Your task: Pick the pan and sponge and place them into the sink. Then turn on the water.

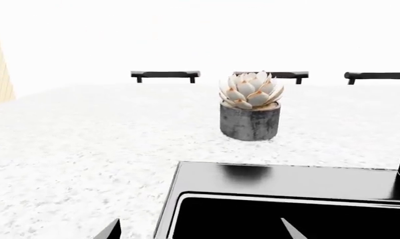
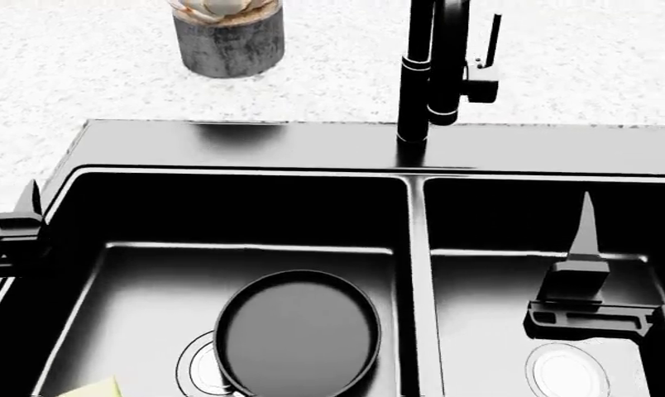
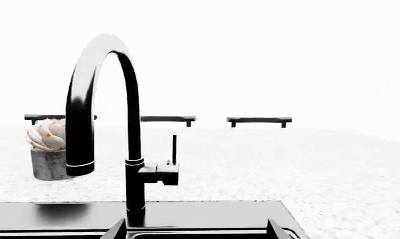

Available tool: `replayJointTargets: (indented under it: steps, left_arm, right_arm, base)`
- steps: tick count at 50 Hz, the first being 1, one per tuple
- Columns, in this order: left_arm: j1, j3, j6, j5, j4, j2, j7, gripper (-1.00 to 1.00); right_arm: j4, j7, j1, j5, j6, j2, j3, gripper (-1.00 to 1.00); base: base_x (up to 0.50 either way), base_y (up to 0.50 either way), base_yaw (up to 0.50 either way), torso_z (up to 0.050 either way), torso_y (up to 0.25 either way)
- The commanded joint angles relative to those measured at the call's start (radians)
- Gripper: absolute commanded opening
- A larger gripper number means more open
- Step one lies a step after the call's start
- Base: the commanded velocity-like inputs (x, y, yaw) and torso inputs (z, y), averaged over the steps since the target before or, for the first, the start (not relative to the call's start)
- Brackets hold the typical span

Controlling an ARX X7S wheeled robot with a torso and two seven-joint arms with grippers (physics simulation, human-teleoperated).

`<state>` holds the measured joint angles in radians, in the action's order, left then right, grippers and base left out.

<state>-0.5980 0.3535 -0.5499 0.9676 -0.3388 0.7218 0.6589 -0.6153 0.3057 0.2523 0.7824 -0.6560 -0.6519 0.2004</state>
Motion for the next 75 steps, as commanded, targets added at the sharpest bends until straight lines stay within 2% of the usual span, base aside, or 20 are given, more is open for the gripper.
replayJointTargets:
  steps: [1, 34, 75]
  left_arm:
    - [0.014, -0.01, 0.006, 0.005, 0.0, 0.009, 0.002, 1.0]
    - [0.015, -0.013, 0.015, 0.002, 0.03, 0.009, -0.011, 1.0]
    - [0.026, -0.006, 0.022, -0.005, 0.039, 0.007, -0.021, 1.0]
  right_arm:
    - [0.005, 0.001, -0.003, -0.005, 0.007, 0.007, -0.008, 1.0]
    - [0.002, 0.001, -0.007, -0.017, 0.018, 0.01, -0.029, 1.0]
    - [0.016, -0.003, 0.01, -0.043, 0.022, 0.001, -0.069, 1.0]
  base:
    - [0.09, -0.32, 0.0, 0.0, 0.0]
    - [0.02, -0.22, 0.0, 0.0, 0.0]
    - [0.16, 0.0, 0.0, 0.0, 0.0]
